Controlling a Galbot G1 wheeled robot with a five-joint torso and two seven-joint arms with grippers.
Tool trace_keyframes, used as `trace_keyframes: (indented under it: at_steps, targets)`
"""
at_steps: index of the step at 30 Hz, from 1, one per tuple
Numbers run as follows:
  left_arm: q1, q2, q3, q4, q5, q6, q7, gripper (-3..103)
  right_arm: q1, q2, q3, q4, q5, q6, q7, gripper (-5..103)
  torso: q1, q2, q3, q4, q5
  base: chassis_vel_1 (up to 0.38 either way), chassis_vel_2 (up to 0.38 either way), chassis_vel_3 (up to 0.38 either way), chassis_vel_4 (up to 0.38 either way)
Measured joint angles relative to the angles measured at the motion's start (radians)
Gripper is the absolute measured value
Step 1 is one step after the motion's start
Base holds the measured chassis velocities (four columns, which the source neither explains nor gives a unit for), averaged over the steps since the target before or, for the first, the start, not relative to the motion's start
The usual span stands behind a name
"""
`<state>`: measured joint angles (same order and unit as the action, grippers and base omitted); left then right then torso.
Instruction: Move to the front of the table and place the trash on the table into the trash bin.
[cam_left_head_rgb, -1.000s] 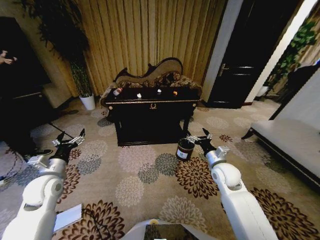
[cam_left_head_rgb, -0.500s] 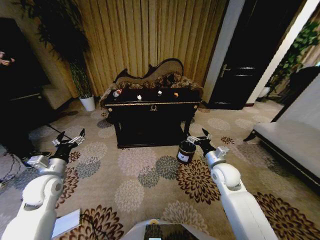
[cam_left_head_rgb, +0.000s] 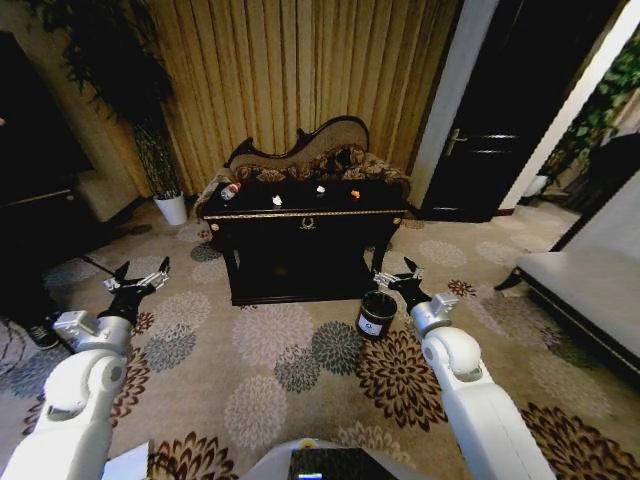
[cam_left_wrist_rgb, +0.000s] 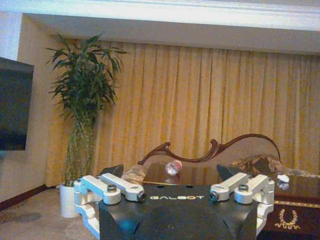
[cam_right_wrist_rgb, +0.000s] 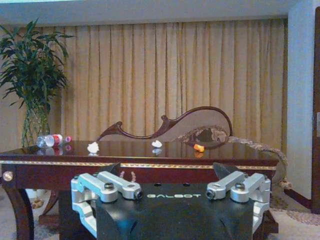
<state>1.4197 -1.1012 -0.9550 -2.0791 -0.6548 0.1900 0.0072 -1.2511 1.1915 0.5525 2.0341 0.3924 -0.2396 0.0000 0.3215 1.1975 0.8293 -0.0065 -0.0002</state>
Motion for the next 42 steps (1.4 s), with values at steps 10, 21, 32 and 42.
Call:
trace_keyframes:
  at_steps: [10, 21, 32, 42]
  targets:
    - [0.001, -0.004, -0.001, 0.000, 0.001, 0.000, 0.000, 100, 0.002, 0.001, -0.008, -0.005, 0.000, 0.002, 0.000, 100, 0.000, 0.000, 0.000, 0.0000, 0.0000, -0.142, 0.136, 0.138, -0.139]
    - [-0.006, -0.003, -0.001, 0.001, 0.001, 0.000, 0.000, 100, 0.005, -0.001, -0.009, -0.008, 0.000, 0.002, 0.000, 100, 0.000, 0.000, 0.000, -0.0001, 0.0000, -0.128, 0.138, 0.128, -0.128]
    - [-0.005, -0.005, -0.004, 0.003, 0.001, 0.000, 0.000, 100, 0.008, -0.002, -0.027, -0.005, -0.002, 0.003, 0.000, 100, 0.000, 0.000, 0.000, -0.0001, 0.0001, -0.143, 0.139, 0.139, -0.129]
    - [-0.006, -0.009, -0.002, 0.003, 0.002, 0.001, 0.000, 100, -0.003, 0.001, -0.026, -0.001, -0.011, 0.007, 0.000, 100, 0.000, 0.000, 0.000, 0.0000, 0.0001, -0.138, 0.135, 0.142, -0.131]
